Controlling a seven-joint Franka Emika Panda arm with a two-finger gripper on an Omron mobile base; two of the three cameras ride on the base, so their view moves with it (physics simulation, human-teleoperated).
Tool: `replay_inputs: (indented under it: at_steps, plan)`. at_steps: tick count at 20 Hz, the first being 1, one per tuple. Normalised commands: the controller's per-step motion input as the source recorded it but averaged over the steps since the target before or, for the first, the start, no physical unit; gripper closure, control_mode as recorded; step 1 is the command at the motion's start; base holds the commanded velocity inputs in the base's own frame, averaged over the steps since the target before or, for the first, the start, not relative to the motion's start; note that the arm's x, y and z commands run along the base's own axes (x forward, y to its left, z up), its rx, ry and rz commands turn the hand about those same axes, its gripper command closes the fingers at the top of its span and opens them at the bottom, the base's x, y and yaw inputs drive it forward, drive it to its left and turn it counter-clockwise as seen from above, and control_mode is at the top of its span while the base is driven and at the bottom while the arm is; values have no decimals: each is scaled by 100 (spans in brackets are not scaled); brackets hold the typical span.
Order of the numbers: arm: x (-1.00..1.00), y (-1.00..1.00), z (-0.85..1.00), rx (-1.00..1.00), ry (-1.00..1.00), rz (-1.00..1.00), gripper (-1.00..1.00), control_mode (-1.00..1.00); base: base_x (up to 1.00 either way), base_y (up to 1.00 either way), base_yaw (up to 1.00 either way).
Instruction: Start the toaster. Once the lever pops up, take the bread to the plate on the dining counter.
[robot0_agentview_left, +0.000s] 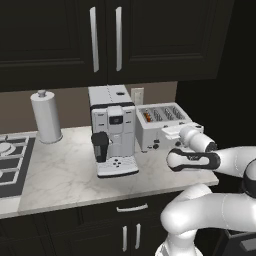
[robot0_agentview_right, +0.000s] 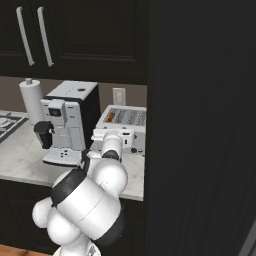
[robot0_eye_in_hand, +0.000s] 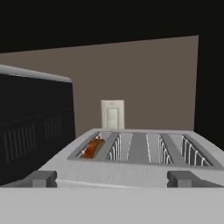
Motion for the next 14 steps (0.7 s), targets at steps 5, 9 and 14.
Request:
replay_inputs:
  at_steps: [5, 9, 14]
  plan:
    - [1, 12, 4, 0, 0, -4, -100, -100, 0, 0, 0]
    - [2, 15, 9, 0, 0, -4, -100, -100, 0, 0, 0]
    - [4, 17, 9, 0, 0, -4, -100, -100, 0, 0, 0]
